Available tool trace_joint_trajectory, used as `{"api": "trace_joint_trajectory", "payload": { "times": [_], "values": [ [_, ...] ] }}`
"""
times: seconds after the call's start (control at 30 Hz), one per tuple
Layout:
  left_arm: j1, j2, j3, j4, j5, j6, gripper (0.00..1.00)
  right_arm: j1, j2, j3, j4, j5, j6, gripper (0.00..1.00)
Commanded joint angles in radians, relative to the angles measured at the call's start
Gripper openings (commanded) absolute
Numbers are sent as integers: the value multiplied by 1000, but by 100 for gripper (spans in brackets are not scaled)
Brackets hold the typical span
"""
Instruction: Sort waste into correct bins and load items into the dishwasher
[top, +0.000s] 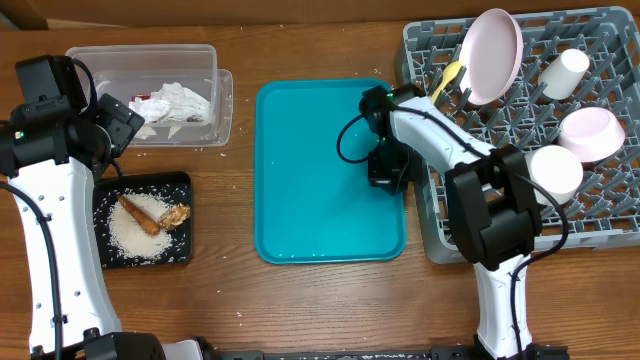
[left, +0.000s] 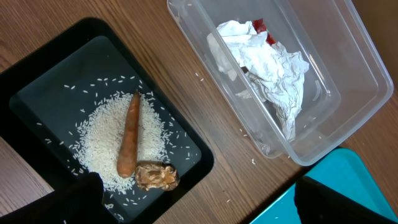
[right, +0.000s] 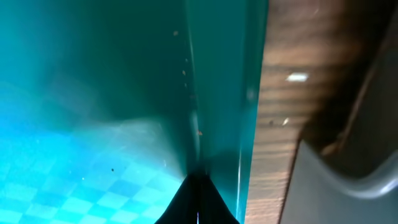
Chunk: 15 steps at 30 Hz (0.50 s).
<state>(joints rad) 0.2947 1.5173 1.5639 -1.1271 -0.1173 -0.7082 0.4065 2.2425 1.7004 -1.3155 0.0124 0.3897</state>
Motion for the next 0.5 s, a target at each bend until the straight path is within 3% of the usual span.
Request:
{"api": "trace_joint_trajectory", "payload": {
  "times": [0.0,0.23,0.47],
  "values": [
    [-1,6,2,2,-13,-18,100,-1,-13,43,10,56,-54,4],
    [-1,6,2,2,-13,-18,100,2,-45,142,-29,-53,-85,4],
    [-1,6,2,2,-13,-18,100,2,-175,333,-200,-66,-91,4]
  ]
}}
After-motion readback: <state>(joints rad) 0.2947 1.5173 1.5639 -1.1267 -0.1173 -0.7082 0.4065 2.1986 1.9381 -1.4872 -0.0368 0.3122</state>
